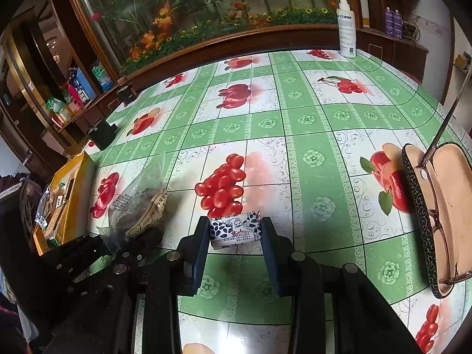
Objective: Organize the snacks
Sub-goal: 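Grasp the clear plastic bag of items with the left gripper, then carry the clear bag and small packet over the white tray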
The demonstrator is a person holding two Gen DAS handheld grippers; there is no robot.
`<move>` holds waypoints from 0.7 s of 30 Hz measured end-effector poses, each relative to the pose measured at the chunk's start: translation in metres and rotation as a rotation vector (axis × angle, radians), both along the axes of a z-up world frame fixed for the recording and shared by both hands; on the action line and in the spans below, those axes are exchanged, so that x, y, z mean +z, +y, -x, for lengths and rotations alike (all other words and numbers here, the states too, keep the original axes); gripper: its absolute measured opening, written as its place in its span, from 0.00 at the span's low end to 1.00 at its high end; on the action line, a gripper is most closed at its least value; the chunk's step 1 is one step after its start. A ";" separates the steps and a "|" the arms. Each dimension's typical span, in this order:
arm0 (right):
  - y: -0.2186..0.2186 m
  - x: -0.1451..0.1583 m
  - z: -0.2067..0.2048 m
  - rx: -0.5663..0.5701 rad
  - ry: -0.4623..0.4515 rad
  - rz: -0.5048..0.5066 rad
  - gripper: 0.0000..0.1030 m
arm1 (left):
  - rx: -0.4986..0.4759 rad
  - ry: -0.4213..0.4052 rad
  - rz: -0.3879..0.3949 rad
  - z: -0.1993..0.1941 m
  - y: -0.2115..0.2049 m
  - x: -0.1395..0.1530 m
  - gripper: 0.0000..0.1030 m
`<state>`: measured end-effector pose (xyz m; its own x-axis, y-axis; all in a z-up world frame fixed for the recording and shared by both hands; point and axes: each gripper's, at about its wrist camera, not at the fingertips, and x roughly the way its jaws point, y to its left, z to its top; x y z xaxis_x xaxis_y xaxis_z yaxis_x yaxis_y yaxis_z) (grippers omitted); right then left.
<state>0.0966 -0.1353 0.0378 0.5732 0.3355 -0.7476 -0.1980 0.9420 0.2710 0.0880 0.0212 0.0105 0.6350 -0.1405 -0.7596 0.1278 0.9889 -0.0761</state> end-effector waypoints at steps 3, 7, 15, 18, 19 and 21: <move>-0.001 0.001 0.000 -0.002 -0.003 -0.001 0.36 | 0.005 0.002 0.020 0.000 0.002 0.000 0.20; 0.000 0.003 0.001 0.002 -0.015 0.003 0.36 | 0.010 -0.002 0.013 0.000 0.001 0.001 0.20; 0.001 0.004 0.003 0.003 -0.023 0.014 0.36 | 0.014 -0.026 0.014 0.005 0.002 0.007 0.20; 0.001 0.004 0.002 0.005 -0.023 0.017 0.36 | 0.014 -0.046 0.009 0.008 0.001 0.011 0.20; 0.001 0.003 0.002 0.005 -0.024 0.018 0.36 | 0.013 -0.052 0.008 0.008 0.001 0.013 0.20; 0.001 0.003 0.002 0.006 -0.024 0.020 0.36 | 0.014 -0.063 0.004 0.010 0.001 0.015 0.20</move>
